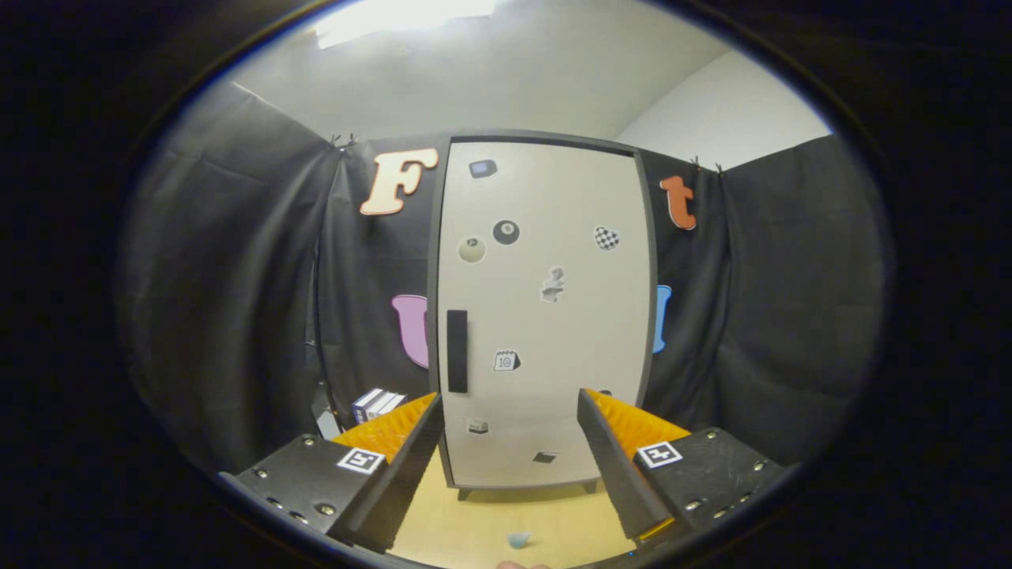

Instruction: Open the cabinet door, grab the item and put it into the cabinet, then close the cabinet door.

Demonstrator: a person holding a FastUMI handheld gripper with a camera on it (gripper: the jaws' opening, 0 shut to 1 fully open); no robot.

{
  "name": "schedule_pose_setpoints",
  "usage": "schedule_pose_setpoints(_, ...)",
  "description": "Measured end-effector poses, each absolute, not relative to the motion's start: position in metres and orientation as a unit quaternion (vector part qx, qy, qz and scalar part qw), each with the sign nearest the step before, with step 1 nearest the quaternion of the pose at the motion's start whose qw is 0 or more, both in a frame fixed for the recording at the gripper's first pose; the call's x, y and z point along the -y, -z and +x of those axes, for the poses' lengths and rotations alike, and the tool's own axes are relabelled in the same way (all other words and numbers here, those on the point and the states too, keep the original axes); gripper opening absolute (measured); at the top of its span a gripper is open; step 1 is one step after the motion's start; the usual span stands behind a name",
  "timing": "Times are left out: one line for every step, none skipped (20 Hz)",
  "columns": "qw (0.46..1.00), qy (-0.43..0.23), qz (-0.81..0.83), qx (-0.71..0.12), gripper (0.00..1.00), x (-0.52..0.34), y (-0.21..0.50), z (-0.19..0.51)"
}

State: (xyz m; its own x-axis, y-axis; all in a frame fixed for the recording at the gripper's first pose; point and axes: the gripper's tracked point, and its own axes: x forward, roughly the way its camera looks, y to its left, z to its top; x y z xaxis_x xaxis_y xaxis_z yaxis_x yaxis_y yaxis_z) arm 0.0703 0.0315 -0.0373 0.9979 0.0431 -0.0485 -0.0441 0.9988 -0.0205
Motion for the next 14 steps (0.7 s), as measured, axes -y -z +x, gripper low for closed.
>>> schedule_pose_setpoints(0.999,-0.024,-0.014,-0.022,1.0,-0.037,0.039,0.079)
schedule_pose_setpoints(0.999,-0.027,-0.018,-0.02,1.0,-0.043,0.041,0.089)
schedule_pose_setpoints(0.999,-0.032,-0.021,-0.023,1.0,-0.049,0.045,0.1)
schedule_pose_setpoints(0.999,-0.037,-0.021,-0.026,1.0,-0.056,0.049,0.11)
schedule_pose_setpoints(0.998,-0.043,-0.021,-0.027,1.0,-0.064,0.051,0.122)
schedule_pose_setpoints(0.998,-0.047,-0.022,-0.028,1.0,-0.07,0.054,0.133)
schedule_pose_setpoints(0.998,-0.051,-0.024,-0.029,1.0,-0.076,0.057,0.146)
schedule_pose_setpoints(0.998,-0.055,-0.022,-0.03,1.0,-0.082,0.06,0.158)
schedule_pose_setpoints(0.998,-0.06,-0.019,-0.03,1.0,-0.09,0.061,0.17)
schedule_pose_setpoints(0.997,-0.063,-0.015,-0.033,1.0,-0.095,0.064,0.182)
schedule_pose_setpoints(0.997,-0.066,-0.012,-0.032,1.0,-0.101,0.064,0.194)
schedule_pose_setpoints(0.997,-0.067,-0.01,-0.03,1.0,-0.105,0.065,0.205)
schedule_pose_setpoints(0.997,-0.069,-0.006,-0.03,1.0,-0.11,0.065,0.215)
schedule_pose_setpoints(0.997,-0.069,-0.006,-0.03,1.0,-0.113,0.068,0.225)
